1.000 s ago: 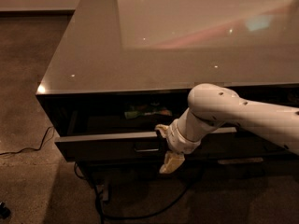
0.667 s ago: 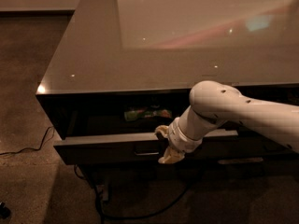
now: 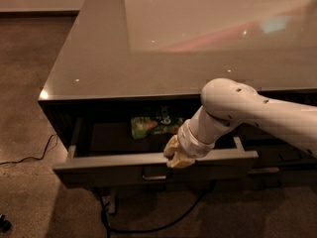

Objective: Open top drawer

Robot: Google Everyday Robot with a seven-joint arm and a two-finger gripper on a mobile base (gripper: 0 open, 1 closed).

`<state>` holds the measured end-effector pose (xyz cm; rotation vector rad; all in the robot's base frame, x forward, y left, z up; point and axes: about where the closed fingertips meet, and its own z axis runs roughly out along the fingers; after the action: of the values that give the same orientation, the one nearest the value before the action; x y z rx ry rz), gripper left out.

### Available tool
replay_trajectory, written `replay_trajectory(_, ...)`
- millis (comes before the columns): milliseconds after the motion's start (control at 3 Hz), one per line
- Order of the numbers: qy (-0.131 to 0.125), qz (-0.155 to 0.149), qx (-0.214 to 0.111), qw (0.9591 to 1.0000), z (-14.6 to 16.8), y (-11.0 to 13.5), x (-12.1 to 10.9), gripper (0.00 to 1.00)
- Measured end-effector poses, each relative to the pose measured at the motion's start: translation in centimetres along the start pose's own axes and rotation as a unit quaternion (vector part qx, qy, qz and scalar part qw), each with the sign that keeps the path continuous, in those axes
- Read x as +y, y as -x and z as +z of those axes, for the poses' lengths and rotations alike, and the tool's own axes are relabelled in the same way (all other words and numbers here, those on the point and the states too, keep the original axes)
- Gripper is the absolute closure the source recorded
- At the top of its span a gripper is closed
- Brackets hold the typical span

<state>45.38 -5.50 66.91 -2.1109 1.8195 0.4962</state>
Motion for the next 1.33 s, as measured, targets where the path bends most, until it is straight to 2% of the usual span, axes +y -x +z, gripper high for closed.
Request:
replay_trajectory(667, 0.000, 0.000, 0.000, 1.0000, -0.5, 0.3, 0.0, 0.39)
replay_trajectory(1000, -0.006, 0.020, 0.018, 0.9996, -3.2, 0.0, 2.7, 0.15)
replay_trajectory(1333, -0.042, 0.022, 0.014, 0.9988, -7.2, 1.2, 4.7, 0.00)
